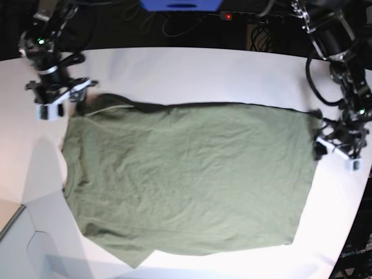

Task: Layout the t-shirt on the table in an organized manner, then fold the t-shirt properly
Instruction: 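Lift the shirt with both grippers and lay it down flat, then release the shirt with the right gripper and move it to the collar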

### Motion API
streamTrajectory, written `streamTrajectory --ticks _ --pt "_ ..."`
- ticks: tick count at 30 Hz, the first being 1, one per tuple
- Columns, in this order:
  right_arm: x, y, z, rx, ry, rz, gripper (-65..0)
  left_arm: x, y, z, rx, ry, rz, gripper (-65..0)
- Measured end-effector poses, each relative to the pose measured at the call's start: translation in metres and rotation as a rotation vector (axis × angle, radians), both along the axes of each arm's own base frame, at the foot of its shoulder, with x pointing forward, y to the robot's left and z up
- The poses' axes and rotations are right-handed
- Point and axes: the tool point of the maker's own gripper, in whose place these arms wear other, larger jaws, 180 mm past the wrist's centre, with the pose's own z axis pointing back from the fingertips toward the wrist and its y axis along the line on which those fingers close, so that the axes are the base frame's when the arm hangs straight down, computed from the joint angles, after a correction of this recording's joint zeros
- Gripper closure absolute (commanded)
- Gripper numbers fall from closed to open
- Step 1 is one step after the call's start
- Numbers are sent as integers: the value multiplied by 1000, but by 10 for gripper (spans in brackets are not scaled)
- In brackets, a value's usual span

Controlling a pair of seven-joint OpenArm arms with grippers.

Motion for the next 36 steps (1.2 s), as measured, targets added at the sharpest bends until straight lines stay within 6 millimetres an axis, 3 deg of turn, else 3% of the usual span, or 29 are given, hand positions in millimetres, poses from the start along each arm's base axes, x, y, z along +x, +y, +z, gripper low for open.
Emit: streamTrajectory --ticks 5,7,9,15,19,25,31,36 --pt "2 40 -6 47 10 108 -344 10 -23 -23 -30 69 -61 -513" --pt "2 46 -11 66 19 115 -344 14 -31 -29 -49 80 -68 -513" --pt "2 46 -16 67 38 113 -344 21 -37 -32 -70 86 -78 -513" --pt "25 41 -29 84 41 115 -344 35 -48 -43 -86 81 -102 -513" --pt "12 28 -55 15 137 113 -344 37 -61 -53 -97 74 -129 -513" --pt "13 25 -56 -1 140 110 -344 41 -58 -58 -118 38 -107 -513" --pt "-10 16 -73 -79 221 115 -344 42 -56 -61 -126 16 -95 -513" --pt "-3 22 -70 -84 206 135 -341 42 -56 -60 -126 14 -95 -513"
